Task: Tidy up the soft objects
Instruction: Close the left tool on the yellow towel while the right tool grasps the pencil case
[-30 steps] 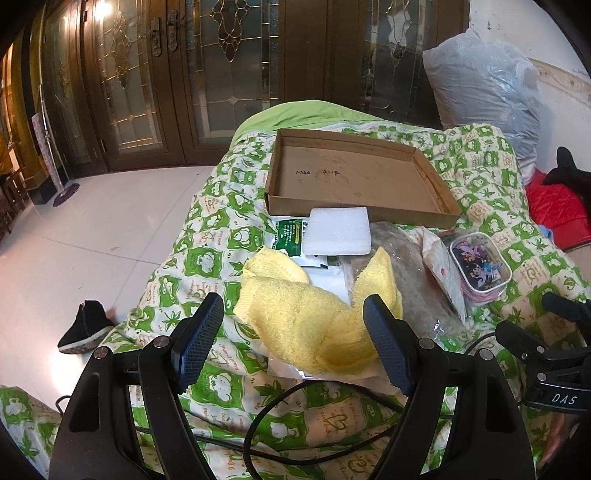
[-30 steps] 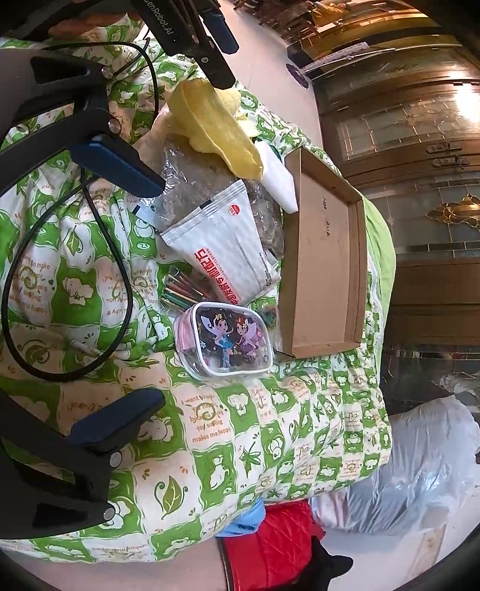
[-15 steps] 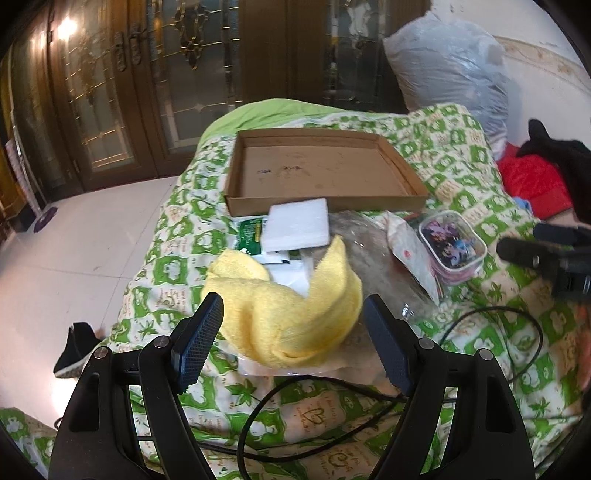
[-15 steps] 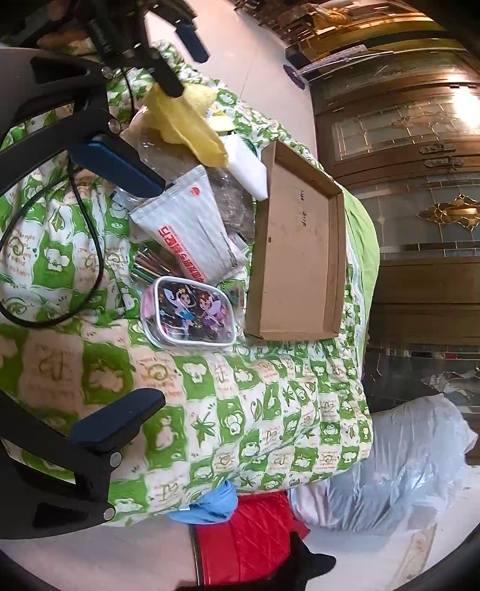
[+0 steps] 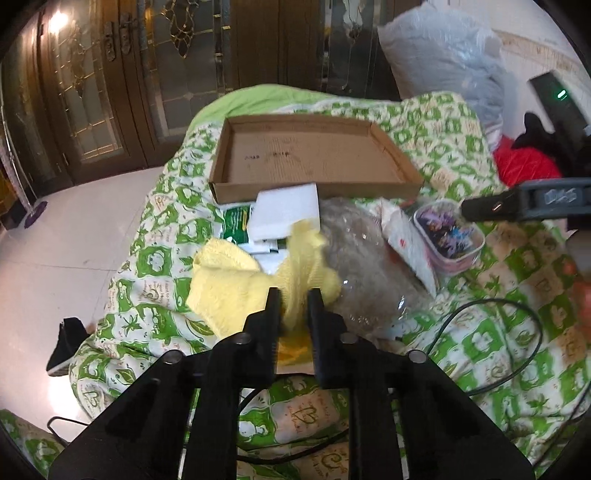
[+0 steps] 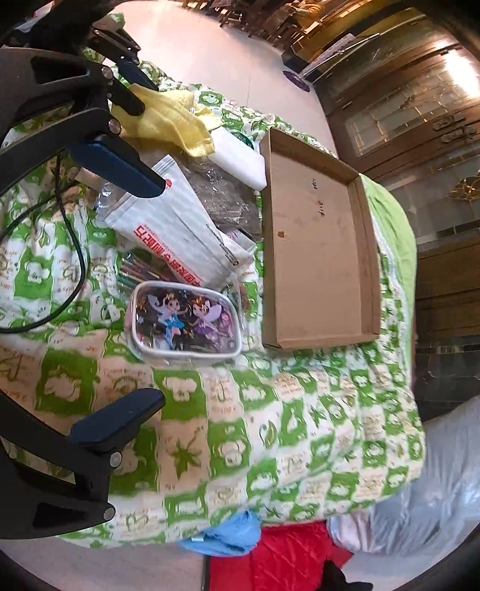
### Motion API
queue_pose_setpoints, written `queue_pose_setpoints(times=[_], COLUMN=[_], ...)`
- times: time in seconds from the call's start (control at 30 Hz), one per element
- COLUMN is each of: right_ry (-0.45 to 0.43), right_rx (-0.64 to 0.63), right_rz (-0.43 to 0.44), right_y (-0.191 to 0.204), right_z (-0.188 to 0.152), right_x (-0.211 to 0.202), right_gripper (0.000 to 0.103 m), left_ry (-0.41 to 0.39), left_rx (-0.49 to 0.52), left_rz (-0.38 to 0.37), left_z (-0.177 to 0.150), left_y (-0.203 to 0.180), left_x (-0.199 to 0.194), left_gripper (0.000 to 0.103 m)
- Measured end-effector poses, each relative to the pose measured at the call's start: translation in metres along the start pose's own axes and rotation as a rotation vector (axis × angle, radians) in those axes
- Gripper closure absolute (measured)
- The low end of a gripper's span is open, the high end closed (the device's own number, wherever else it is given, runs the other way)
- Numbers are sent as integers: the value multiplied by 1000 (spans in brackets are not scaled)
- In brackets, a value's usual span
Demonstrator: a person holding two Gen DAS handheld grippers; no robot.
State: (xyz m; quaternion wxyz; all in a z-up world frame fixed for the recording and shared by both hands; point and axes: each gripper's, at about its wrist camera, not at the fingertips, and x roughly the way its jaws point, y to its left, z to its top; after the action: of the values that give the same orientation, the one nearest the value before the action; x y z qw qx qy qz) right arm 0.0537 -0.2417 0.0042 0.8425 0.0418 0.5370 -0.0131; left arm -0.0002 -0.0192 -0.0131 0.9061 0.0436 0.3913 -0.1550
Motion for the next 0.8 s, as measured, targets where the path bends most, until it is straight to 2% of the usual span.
queue_pose_setpoints(times=[0.13,0.2,0.33,0.47,0.5,0.53,0.57,0.8], right_ry=[17,47,115,137,136,134,127,30], right_rx=[-30,-24,-26,-109,-117,-125,-126,-130], right_rz=[-59,-73,-96,-226,-247,-280,-292,-183], right_y=[3,1,-1,5,4,3,1,-3], right_z=[6,11,15,14,14,13,12,9], right_x=[13,26,55,87,91,95,96,51], right_gripper=[1,8,9,9,12,23,24,26], left_ry=[-30,-25,3,41,51,57,60,75], left_rx=[-24,-25,-20,-32,-36,-39,-41,-19], left_rz=[-22,-26,-33,-33,-34,-36,-38,-42], left_z=[3,4,4,2,2,1,1,-1], left_y=[4,4,3,5,6,7,7,3], left_x=[-8,-6,0,7,9,10,10,13], left_gripper=[90,90,90,89,89,89,89,89])
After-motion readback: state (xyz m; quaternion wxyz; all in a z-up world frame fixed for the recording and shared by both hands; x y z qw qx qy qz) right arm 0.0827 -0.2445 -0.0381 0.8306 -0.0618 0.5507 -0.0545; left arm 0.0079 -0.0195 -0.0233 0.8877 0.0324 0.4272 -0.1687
